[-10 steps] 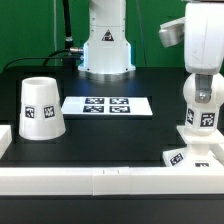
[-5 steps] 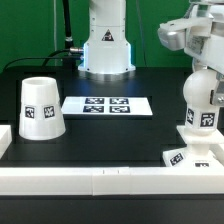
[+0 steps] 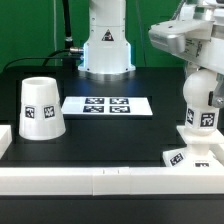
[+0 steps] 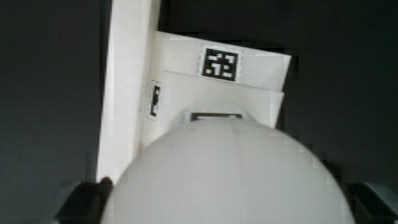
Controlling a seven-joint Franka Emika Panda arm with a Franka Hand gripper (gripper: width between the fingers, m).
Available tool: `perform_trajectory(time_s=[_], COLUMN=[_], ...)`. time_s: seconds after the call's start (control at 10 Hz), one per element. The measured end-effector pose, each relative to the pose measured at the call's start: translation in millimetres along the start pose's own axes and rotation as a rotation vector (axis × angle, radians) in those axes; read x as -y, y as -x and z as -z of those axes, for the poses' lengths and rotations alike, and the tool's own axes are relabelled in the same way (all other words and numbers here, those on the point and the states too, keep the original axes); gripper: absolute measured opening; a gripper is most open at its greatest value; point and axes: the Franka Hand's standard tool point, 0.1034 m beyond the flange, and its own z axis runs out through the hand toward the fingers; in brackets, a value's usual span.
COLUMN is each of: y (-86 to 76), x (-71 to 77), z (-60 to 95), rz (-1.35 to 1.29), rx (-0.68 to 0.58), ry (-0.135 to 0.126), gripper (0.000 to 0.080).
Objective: Assemble lamp
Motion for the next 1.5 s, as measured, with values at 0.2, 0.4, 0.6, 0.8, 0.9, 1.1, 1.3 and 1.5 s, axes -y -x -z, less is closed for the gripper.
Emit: perform_trajectory(time_s=[0.2,0.4,0.6,0.8,0.9,1.1,1.3,1.5], y=[0.2,-0.2,-0.5,-1.5,-1.9,-2.5,-3.0,-4.8], x=[0.0,0.4,1.2,1.4,1.5,1.5,1.7,1.4], z=[-0.1,-0.2,-0.5,-0.7,-0.7,-0.8,-0.9,-0.8], rz=[-0.012,-0.127,-0.368,-0.604,-0.673,-0.822,-0.953,-1.220], rx=[0.000,-0.003,-0.004,-0.012,-0.012,-0.011,-0.011,-0.032], ry=[0.000,-0.002,-0.006,-0.010,-0.011,-0.012,-0.014,-0.024], gripper=[0.0576,0.0576,0.0576,0.0576,0.0577,0.0577,0.0577,0.0577])
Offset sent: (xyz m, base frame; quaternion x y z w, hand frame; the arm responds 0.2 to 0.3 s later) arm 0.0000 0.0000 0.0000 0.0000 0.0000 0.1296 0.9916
